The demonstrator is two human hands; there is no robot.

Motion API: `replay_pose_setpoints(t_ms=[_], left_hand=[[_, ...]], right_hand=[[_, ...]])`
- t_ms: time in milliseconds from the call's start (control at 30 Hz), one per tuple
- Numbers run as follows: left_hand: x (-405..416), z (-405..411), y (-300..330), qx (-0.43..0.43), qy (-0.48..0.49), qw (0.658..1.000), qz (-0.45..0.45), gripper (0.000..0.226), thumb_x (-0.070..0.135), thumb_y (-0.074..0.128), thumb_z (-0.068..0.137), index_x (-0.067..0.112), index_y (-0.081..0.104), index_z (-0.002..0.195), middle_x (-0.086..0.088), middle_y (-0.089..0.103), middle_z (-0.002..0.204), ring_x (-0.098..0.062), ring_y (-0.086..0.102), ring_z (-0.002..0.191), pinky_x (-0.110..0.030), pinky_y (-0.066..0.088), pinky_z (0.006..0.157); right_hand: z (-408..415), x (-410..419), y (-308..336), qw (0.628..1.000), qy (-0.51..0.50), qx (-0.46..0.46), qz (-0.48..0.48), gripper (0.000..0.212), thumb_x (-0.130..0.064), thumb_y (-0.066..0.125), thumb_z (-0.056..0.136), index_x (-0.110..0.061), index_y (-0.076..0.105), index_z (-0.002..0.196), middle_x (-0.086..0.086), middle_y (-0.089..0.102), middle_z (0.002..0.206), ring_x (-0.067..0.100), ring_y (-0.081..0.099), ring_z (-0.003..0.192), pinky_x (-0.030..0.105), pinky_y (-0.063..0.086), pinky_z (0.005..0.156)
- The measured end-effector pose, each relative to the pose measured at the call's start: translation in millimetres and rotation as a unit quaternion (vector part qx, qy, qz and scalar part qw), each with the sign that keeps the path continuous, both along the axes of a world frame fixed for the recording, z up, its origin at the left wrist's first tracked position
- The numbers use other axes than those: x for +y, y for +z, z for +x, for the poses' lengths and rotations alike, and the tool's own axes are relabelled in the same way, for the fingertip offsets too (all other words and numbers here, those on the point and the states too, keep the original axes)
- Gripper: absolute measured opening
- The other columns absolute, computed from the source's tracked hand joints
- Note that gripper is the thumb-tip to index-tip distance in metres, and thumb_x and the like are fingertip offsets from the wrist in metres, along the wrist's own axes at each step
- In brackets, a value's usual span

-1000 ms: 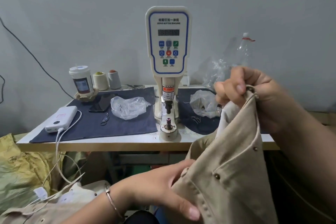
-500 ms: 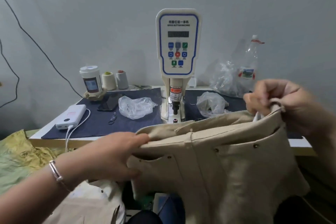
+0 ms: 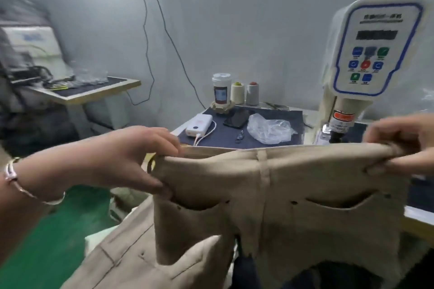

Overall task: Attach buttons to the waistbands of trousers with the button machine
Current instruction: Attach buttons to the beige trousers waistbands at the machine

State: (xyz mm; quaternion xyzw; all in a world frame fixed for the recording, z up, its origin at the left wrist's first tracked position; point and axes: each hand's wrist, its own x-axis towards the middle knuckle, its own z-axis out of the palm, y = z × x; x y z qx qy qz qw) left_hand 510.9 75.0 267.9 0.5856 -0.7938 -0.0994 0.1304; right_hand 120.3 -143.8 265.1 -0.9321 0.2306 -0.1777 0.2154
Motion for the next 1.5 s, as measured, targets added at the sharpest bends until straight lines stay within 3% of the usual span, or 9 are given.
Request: replay_pose_setpoints(t_ms=[167,333,467,567,700,1000,1200,1300,1500], left_hand=[[93,13,9,0.378,0.071,0.922,0.039,0.046,0.031,0.087,0.070,0.013,0.074,0.110,-0.008,0.070,0.114,-0.017,0.067,0.102,-0.024,0.055,0.083],[176,15,-26,0.529,0.272,0.802,-0.059,0.051,0.035,0.094,0.053,0.011,0.077,0.095,-0.014,0.076,0.091,-0.023,0.074,0.079,-0.026,0.058,0.065],[217,31,-103,0.396,0.555,0.728,-0.069,0.039,0.050,0.087,0.064,0.016,0.075,0.081,-0.003,0.074,0.074,-0.015,0.070,0.069,-0.024,0.048,0.064],[232,48,-177,0.232,0.685,0.690,0.001,0.041,0.037,0.077,0.082,0.013,0.053,0.060,0.002,0.050,0.056,-0.012,0.046,0.054,-0.027,0.031,0.053],[247,62,-230,0.348,0.688,0.633,0.071,0.031,0.014,0.070,0.088,0.010,0.053,0.063,0.002,0.047,0.048,-0.010,0.043,0.039,-0.020,0.034,0.042],[239,75,-255,0.189,0.703,0.682,0.074,0.040,0.035,0.084,0.071,0.018,0.050,0.060,0.002,0.062,0.069,-0.008,0.054,0.058,-0.024,0.036,0.053],[230,78,-250,0.133,0.688,0.706,0.102,0.031,0.041,0.080,0.073,0.035,0.053,0.086,0.010,0.053,0.103,-0.012,0.050,0.101,-0.028,0.041,0.079],[199,71,-219,0.148,0.642,0.752,0.018,0.021,0.033,0.076,0.080,0.036,0.056,0.083,0.016,0.054,0.100,-0.010,0.053,0.106,-0.028,0.039,0.081],[73,-1,-142,0.203,0.402,0.893,-0.011,0.009,0.026,0.072,0.086,0.027,0.067,0.078,0.008,0.065,0.082,0.005,0.058,0.068,-0.014,0.043,0.060]], right_hand=[[79,-51,-10,0.991,0.050,-0.104,0.070,0.020,-0.014,0.074,0.059,-0.018,0.075,0.079,0.013,0.072,0.079,0.030,0.070,0.074,0.045,0.054,0.058],[224,1,-7,0.951,0.202,-0.135,0.191,0.012,-0.016,0.077,0.069,-0.016,0.068,0.078,0.006,0.060,0.084,0.014,0.057,0.084,0.018,0.043,0.073],[337,46,-81,0.978,0.172,-0.002,0.120,0.027,0.012,0.057,0.077,-0.015,0.055,0.072,0.014,0.055,0.084,0.024,0.050,0.089,0.032,0.034,0.072],[384,96,-162,0.984,0.125,0.126,0.018,0.023,-0.001,0.046,0.083,-0.019,0.052,0.098,0.008,0.051,0.106,0.027,0.050,0.104,0.032,0.038,0.079],[395,129,-225,0.977,0.060,0.192,-0.076,0.036,-0.026,0.037,0.097,-0.034,0.038,0.133,0.004,0.047,0.132,0.029,0.043,0.120,0.043,0.034,0.094],[398,127,-218,0.988,0.001,0.090,-0.123,0.042,-0.008,0.046,0.086,-0.026,0.048,0.125,0.004,0.051,0.112,0.028,0.046,0.108,0.036,0.030,0.076],[369,124,-234,0.992,0.057,0.080,-0.077,0.074,-0.024,0.043,0.097,-0.043,-0.004,0.151,-0.002,0.028,0.148,0.021,0.034,0.131,0.038,0.028,0.104],[336,117,-217,0.992,0.065,0.061,-0.084,0.078,-0.025,0.051,0.094,-0.043,0.000,0.151,-0.008,0.019,0.154,0.017,0.029,0.134,0.038,0.029,0.105],[196,98,-177,0.998,0.018,-0.054,0.017,0.061,-0.018,0.060,0.091,-0.033,0.035,0.144,-0.013,0.039,0.134,0.003,0.042,0.116,0.021,0.039,0.093]])
